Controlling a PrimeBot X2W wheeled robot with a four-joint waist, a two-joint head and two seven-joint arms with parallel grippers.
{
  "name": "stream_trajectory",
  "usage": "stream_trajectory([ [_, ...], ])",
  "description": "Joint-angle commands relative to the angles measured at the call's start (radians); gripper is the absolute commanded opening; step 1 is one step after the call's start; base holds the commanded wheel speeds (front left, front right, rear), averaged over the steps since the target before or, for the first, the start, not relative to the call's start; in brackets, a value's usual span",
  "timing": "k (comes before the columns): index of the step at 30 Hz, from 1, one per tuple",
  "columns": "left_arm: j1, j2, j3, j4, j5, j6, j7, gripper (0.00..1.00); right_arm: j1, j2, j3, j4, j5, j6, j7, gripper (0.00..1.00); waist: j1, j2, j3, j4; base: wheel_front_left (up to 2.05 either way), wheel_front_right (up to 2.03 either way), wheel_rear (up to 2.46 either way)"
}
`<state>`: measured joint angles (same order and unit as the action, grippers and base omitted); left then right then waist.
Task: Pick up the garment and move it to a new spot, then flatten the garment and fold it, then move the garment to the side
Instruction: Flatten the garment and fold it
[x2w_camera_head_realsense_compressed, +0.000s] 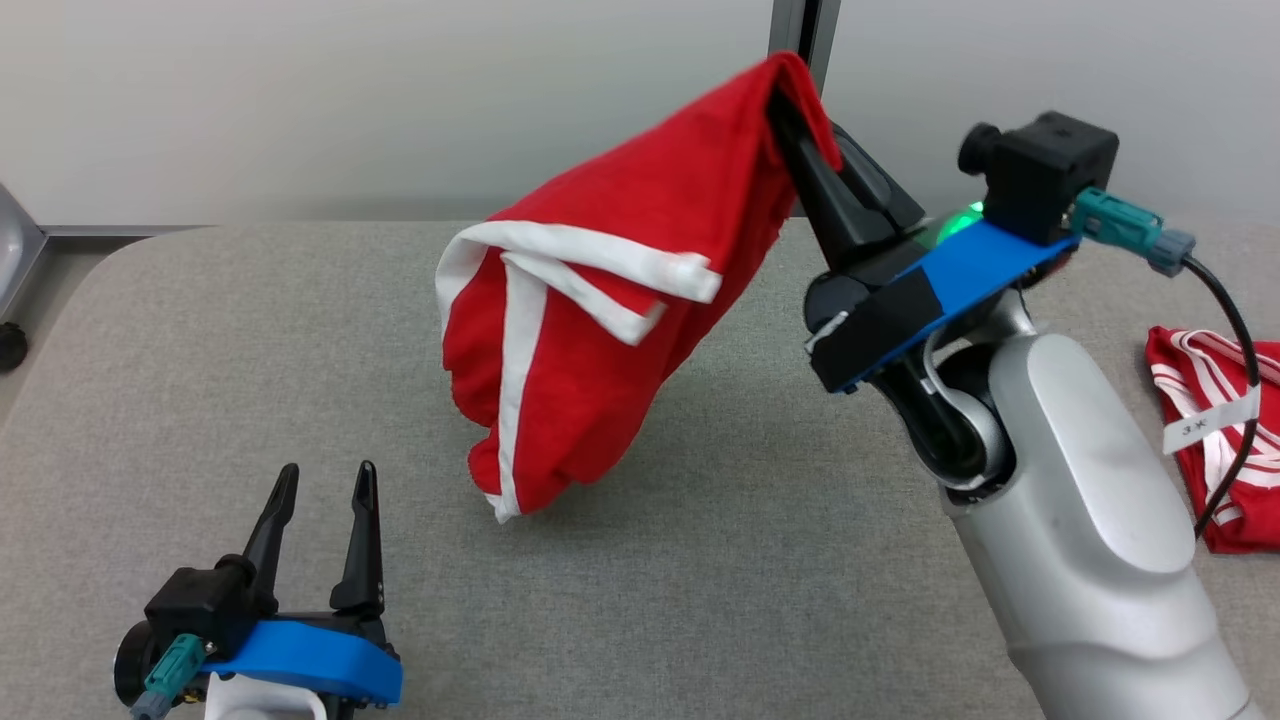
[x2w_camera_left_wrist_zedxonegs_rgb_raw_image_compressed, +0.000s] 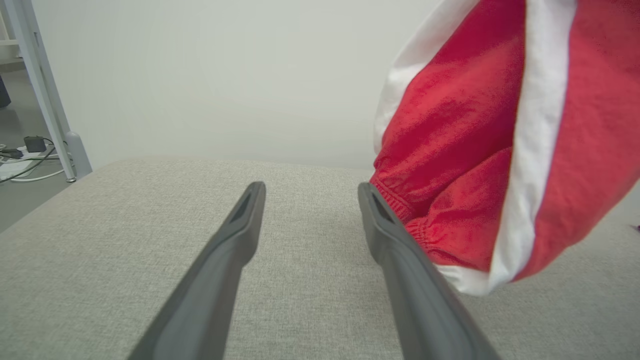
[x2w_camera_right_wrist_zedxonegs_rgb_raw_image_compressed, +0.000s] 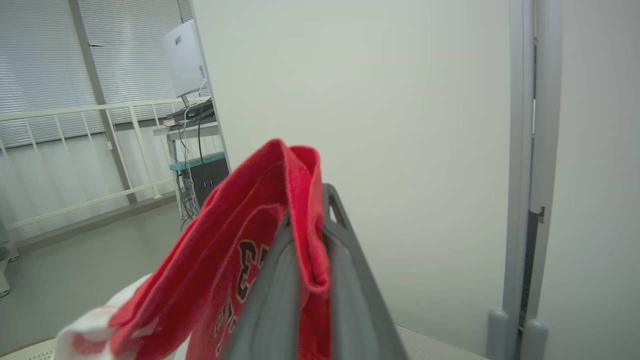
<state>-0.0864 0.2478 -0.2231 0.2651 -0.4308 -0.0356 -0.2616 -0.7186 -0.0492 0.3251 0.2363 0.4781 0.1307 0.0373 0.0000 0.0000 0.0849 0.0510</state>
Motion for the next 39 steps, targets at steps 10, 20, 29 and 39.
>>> stream_trajectory([
  [10, -0.052, -0.011, -0.022, -0.003, 0.018, -0.021, -0.005, 1.00, 0.078, -0.050, -0.260, 0.353, -0.076, 0.000, -0.033, 0.00, 0.0000, 0.0000, 0.082, 0.028, 0.00, 0.00, 0.00],
  [20, -0.068, -0.017, -0.021, 0.021, 0.028, -0.032, -0.005, 1.00, 0.052, -0.132, -0.402, 0.586, -0.186, 0.000, -0.143, 1.00, 0.0000, 0.0000, 0.087, 0.032, 0.00, 0.00, 0.00],
  [29, -0.037, -0.020, 0.002, 0.024, 0.030, -0.027, -0.005, 1.00, 0.161, -0.109, -0.234, 0.466, -0.241, 0.000, -0.049, 1.00, 0.0000, 0.0000, 0.021, -0.008, 0.00, 0.00, 0.00],
  [39, -0.066, -0.026, -0.007, 0.015, 0.036, -0.041, -0.005, 1.00, 0.259, -0.089, -0.085, 0.350, -0.259, 0.000, 0.086, 1.00, 0.0000, 0.0000, 0.067, 0.016, 0.00, 0.00, 0.00],
])
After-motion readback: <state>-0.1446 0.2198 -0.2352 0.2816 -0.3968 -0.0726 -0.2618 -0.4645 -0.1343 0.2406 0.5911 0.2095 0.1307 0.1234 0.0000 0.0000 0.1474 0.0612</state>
